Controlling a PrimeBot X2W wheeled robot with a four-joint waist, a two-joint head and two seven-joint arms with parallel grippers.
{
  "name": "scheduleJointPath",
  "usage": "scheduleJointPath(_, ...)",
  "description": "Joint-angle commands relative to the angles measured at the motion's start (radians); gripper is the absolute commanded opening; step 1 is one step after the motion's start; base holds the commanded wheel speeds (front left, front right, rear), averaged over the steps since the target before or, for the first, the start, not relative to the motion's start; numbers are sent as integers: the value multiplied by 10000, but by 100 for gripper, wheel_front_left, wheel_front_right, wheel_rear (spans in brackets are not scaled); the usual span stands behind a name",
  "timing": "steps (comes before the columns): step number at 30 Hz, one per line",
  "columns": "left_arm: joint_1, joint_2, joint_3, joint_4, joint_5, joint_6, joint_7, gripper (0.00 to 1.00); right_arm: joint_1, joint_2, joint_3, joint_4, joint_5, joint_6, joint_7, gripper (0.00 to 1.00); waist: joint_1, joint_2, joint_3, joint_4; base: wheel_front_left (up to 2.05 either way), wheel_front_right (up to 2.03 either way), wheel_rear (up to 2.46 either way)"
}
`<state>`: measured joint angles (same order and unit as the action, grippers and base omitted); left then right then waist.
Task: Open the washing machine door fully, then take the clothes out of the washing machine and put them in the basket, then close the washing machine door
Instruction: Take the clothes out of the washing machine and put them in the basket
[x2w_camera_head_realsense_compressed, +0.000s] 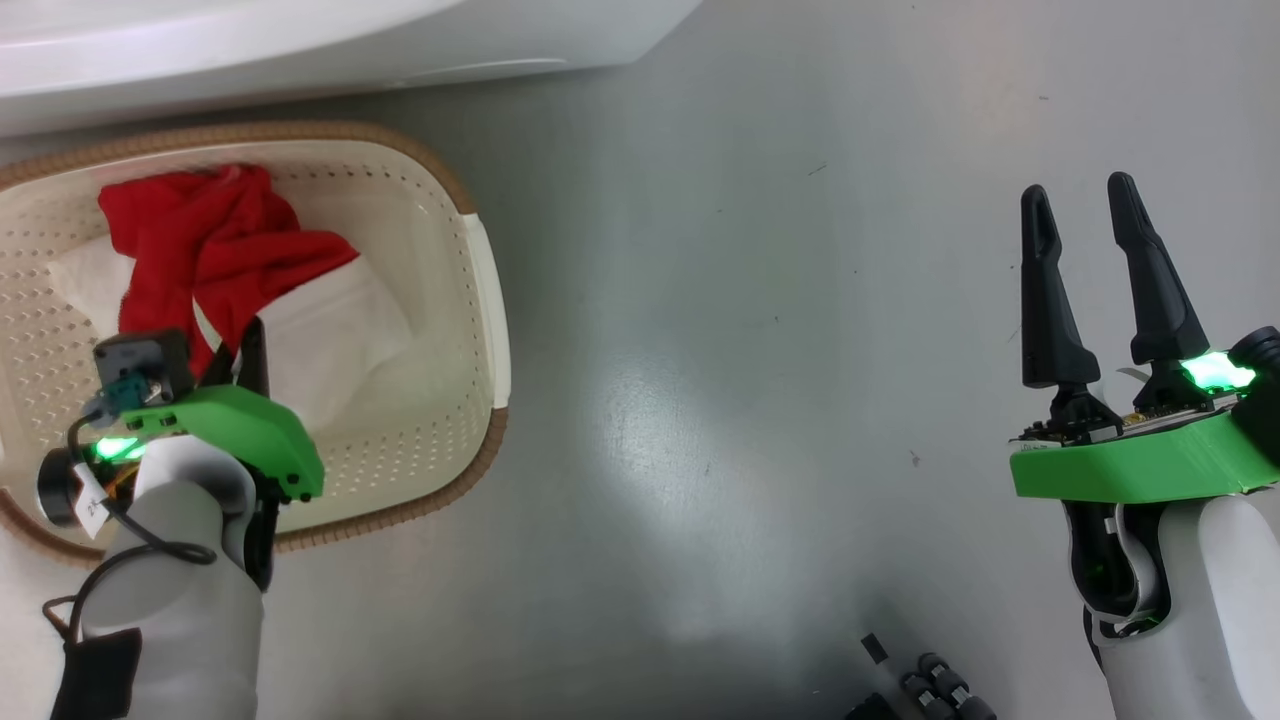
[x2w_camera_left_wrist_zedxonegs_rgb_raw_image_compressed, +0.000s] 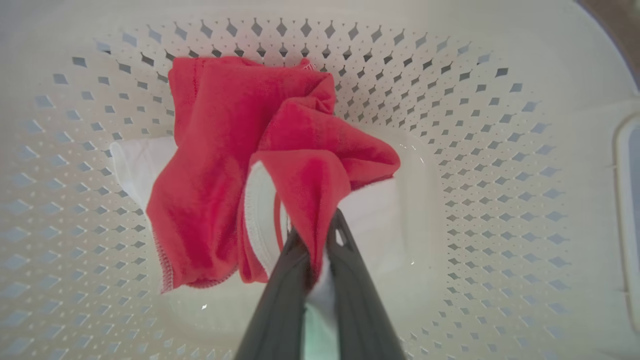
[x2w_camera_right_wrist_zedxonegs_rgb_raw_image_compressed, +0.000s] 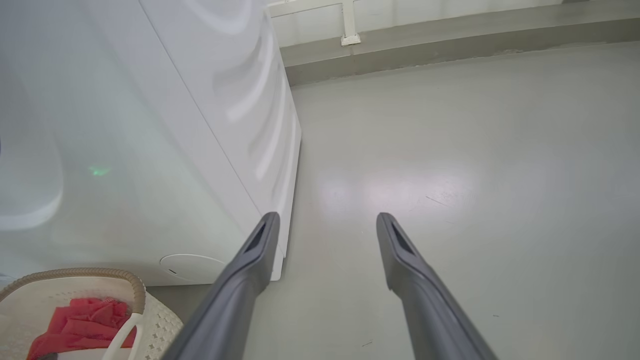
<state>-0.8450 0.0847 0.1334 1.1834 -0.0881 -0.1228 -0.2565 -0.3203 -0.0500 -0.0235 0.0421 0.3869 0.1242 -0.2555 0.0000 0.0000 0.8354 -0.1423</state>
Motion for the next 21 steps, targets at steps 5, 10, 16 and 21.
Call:
scheduleJointPath(5,166,344,179,-117,-121,39,-53,33,59,-3,141,-188,135,65,-63,100,0,0,-30,-13,0,0,0)
scheduleJointPath(10,252,332,238,-198,-211,70,-53,100,81,-3,147,-133,116,65,-63,100,0,0,-250,65,0,0,0)
scheduleJointPath(16,572,245,372,-442,-364,80,-53,100,127,-3,126,-55,28,65,-63,100,0,0,-785,239,0,0,0)
scheduleJointPath(21,954,174,485,-856,-478,47,-53,100,220,-3,143,43,-73,65,-63,100,0,0,-1386,402,0,0,0)
